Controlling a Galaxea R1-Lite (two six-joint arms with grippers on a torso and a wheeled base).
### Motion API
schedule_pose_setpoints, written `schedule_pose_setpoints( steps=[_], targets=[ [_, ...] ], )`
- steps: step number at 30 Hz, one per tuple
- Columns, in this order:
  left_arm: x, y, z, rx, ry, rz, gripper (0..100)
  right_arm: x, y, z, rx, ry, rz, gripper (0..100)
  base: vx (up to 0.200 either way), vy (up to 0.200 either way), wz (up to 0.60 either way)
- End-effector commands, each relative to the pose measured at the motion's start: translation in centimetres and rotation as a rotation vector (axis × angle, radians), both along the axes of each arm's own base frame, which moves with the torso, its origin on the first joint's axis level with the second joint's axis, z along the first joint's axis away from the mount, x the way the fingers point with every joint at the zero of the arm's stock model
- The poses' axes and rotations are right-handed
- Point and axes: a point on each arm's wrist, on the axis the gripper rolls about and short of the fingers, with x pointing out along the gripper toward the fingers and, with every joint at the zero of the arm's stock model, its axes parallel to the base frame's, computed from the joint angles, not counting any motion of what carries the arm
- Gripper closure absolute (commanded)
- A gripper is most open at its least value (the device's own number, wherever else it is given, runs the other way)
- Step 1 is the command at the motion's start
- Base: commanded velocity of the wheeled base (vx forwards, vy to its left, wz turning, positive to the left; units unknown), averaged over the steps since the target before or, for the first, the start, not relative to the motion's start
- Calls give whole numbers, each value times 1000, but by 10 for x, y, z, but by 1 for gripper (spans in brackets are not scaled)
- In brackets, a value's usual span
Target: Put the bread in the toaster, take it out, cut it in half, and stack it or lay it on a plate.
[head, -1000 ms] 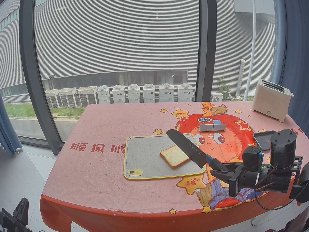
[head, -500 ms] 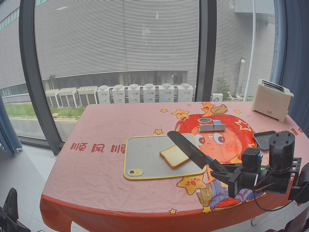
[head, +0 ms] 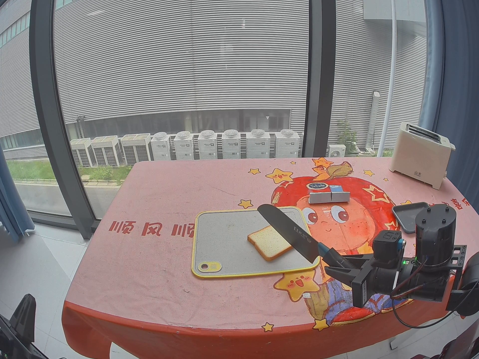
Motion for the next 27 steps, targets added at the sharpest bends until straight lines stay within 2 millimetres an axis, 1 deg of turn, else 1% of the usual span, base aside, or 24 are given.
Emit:
schedule_pose_setpoints(
  steps=[1,3,6,9,10,12,18,20,25,27],
  targets=[
    [11,-2,11,26,87,-103,100,0,0,0,0,0,0,100,0,0,0],
    [14,-3,15,30,107,-154,100,0,0,-1,-2,2,0,100,0,0,0],
    [19,-5,28,23,136,-240,100,0,0,-1,-2,2,0,100,0,0,0],
    [24,-6,37,19,154,-263,100,0,0,-1,-3,3,0,100,0,0,0],
    [29,-6,44,18,164,-270,100,0,0,-1,-3,3,0,100,0,0,0],
    [34,-6,51,18,178,-285,100,0,0,-1,-3,3,0,100,0,0,0],
    [48,-8,62,18,228,-336,100,0,0,-1,-5,6,0,100,0,0,0],
    [56,-8,65,18,258,-358,100,0,0,-2,-5,6,1,100,0,0,0],
    [65,-9,71,15,283,-374,100,0,0,-2,-6,6,0,100,0,0,0],
    [72,-9,77,14,295,-383,100,0,0,-2,-6,6,0,100,0,0,0]
  ],
)
